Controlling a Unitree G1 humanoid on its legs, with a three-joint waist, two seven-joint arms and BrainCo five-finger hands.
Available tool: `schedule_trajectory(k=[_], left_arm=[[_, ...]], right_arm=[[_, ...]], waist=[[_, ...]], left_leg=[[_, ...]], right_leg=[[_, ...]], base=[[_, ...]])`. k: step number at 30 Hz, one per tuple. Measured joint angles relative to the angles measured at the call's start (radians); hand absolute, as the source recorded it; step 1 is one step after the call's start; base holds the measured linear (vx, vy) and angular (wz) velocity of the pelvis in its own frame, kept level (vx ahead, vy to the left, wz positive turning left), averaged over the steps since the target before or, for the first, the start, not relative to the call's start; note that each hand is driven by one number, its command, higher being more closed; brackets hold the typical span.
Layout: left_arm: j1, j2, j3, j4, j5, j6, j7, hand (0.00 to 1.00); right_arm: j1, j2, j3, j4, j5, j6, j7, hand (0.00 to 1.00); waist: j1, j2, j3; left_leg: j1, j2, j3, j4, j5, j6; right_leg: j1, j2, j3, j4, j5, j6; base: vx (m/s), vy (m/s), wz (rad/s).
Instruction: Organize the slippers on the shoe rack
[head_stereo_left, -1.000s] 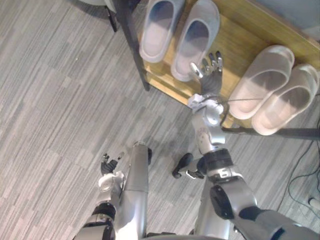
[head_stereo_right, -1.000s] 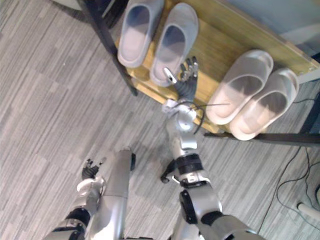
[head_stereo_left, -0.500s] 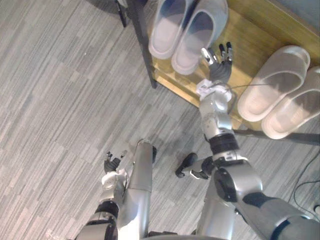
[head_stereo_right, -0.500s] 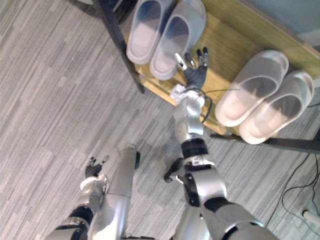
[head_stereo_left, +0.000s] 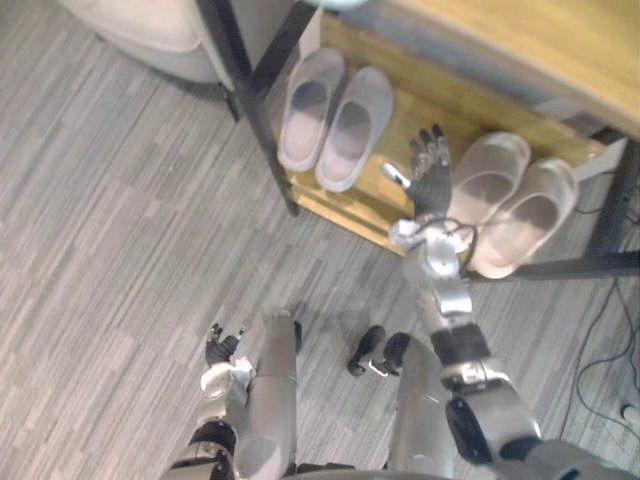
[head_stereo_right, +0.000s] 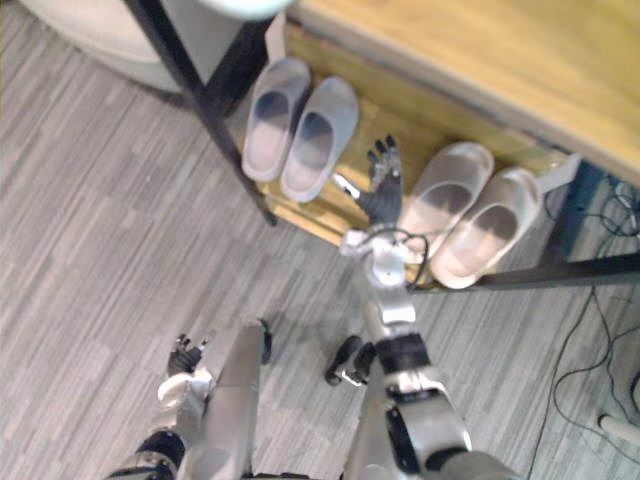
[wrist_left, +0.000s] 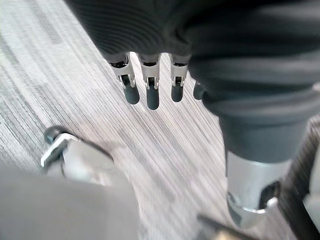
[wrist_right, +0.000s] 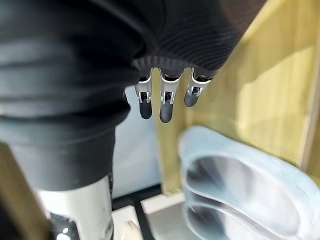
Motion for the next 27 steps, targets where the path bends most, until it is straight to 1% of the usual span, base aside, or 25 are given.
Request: schedule_trajectory(k=[1,2,4,6,8,9,10,12,14,15,17,19,21,22,24,27], left_arm=[[0.018,0.001,-0.016,0.0,0.006,0.001,-0.001,0.0],[0.041,0.001,-0.037,0.0,0.022,0.004,-0.01,0.0],[0.065,0.0,-0.074,0.002,0.039,0.008,-0.021,0.0],[0.1,-0.006,-0.132,0.021,0.063,0.016,-0.039,0.0],[0.113,-0.016,-0.177,0.04,0.086,0.022,-0.044,0.0],[0.116,-0.019,-0.194,0.055,0.095,0.028,-0.058,0.0],[0.119,-0.021,-0.207,0.062,0.104,0.032,-0.063,0.0],[0.133,-0.019,-0.239,0.073,0.126,0.044,-0.08,0.0],[0.143,-0.014,-0.25,0.086,0.145,0.044,-0.082,0.0],[0.144,-0.014,-0.25,0.089,0.15,0.045,-0.083,0.0],[0.157,-0.009,-0.265,0.089,0.163,0.046,-0.087,0.0],[0.165,0.005,-0.281,0.089,0.178,0.047,-0.093,0.0],[0.164,0.018,-0.306,0.089,0.184,0.046,-0.1,0.0],[0.164,0.022,-0.318,0.089,0.188,0.046,-0.101,0.0],[0.161,0.025,-0.332,0.087,0.194,0.046,-0.101,0.0],[0.163,0.025,-0.41,0.083,0.2,0.046,-0.104,0.0]], right_arm=[[0.064,0.002,0.007,-0.017,-0.02,0.001,0.01,0.0],[0.142,0.007,0.017,-0.028,-0.064,0.012,0.018,0.0],[0.24,0.009,0.037,-0.046,-0.12,0.025,0.029,0.0],[0.363,0.02,0.05,-0.049,-0.185,0.042,0.056,0.0],[0.445,0.041,0.039,-0.046,-0.216,0.05,0.076,0.0],[0.488,0.047,0.03,-0.029,-0.243,0.054,0.084,0.0],[0.507,0.045,0.029,-0.009,-0.246,0.054,0.092,0.0],[0.535,0.046,-0.001,0.076,-0.268,0.067,0.112,0.0],[0.549,0.044,-0.038,0.174,-0.284,0.074,0.121,0.0],[0.55,0.044,-0.047,0.197,-0.284,0.074,0.123,0.0],[0.549,0.041,-0.081,0.305,-0.284,0.082,0.129,0.0],[0.553,0.035,-0.09,0.397,-0.284,0.088,0.134,0.0],[0.555,0.037,-0.106,0.475,-0.28,0.09,0.143,0.0],[0.563,0.038,-0.117,0.517,-0.272,0.09,0.147,0.0],[0.562,0.035,-0.128,0.587,-0.237,0.09,0.154,0.0],[0.579,0.035,-0.163,0.634,-0.196,0.089,0.163,0.0]], waist=[[-0.004,-0.001,-0.026],[-0.014,-0.003,-0.053],[-0.023,-0.004,-0.078],[-0.045,-0.009,-0.137],[-0.055,-0.015,-0.174],[-0.065,-0.014,-0.192],[-0.071,-0.016,-0.198],[-0.1,-0.011,-0.219],[-0.105,-0.004,-0.234],[-0.106,-0.002,-0.235],[-0.109,0.008,-0.244],[-0.112,0.02,-0.256],[-0.113,0.03,-0.264],[-0.113,0.032,-0.276],[-0.114,0.035,-0.276],[-0.116,0.037,-0.281]], left_leg=[[0.034,0.007,0.019,-0.047,0.014,0.005],[0.09,0.011,0.041,-0.115,0.034,0.011],[0.173,0.012,0.07,-0.204,0.061,0.018],[0.275,0.011,0.112,-0.33,0.101,0.024],[0.341,0.008,0.14,-0.421,0.131,0.027],[0.386,0.005,0.153,-0.48,0.154,0.028],[0.419,0.001,0.162,-0.524,0.173,0.029],[0.502,-0.004,0.176,-0.64,0.221,0.028],[0.548,-0.003,0.195,-0.693,0.239,0.028],[0.557,-0.003,0.197,-0.699,0.241,0.028],[0.595,-0.003,0.213,-0.719,0.244,0.028],[0.614,-0.004,0.217,-0.726,0.244,0.028],[0.633,-0.007,0.219,-0.749,0.252,0.034],[0.633,-0.007,0.222,-0.754,0.255,0.034],[0.65,-0.008,0.226,-0.757,0.258,0.035],[0.686,-0.016,0.226,-0.784,0.27,0.041]], right_leg=[[0.026,0.013,0.005,-0.051,0.023,0.006],[0.071,0.026,0.009,-0.119,0.051,0.013],[0.139,0.039,0.017,-0.203,0.084,0.024],[0.216,0.054,0.028,-0.315,0.128,0.039],[0.258,0.068,0.044,-0.39,0.162,0.05],[0.292,0.077,0.047,-0.442,0.184,0.056],[0.315,0.081,0.05,-0.477,0.2,0.059],[0.384,0.102,0.05,-0.575,0.245,0.07],[0.424,0.118,0.063,-0.641,0.279,0.075],[0.434,0.12,0.063,-0.655,0.285,0.076],[0.481,0.133,0.073,-0.712,0.314,0.082],[0.515,0.14,0.078,-0.763,0.339,0.086],[0.543,0.149,0.084,-0.809,0.367,0.088],[0.546,0.152,0.087,-0.829,0.381,0.087],[0.577,0.156,0.088,-0.867,0.403,0.086],[0.62,0.159,0.086,-0.911,0.422,0.089]], base=[[0.09,0.072,-0.42],[0.12,0.091,-0.33],[0.11,0.071,-0.25],[0.13,0.059,-0.26],[0.14,0.06,-0.3],[0.16,0.066,-0.28],[0.14,0.052,-0.19],[0.13,0.053,-0.15],[0.09,0.044,-0.22],[0.05,0.046,-0.22],[0.03,0.048,-0.16],[0.0,0.041,-0.13],[-0.02,0.031,-0.09],[-0.03,0.026,-0.08],[-0.04,0.014,-0.07],[-0.06,0.009,0.01]])
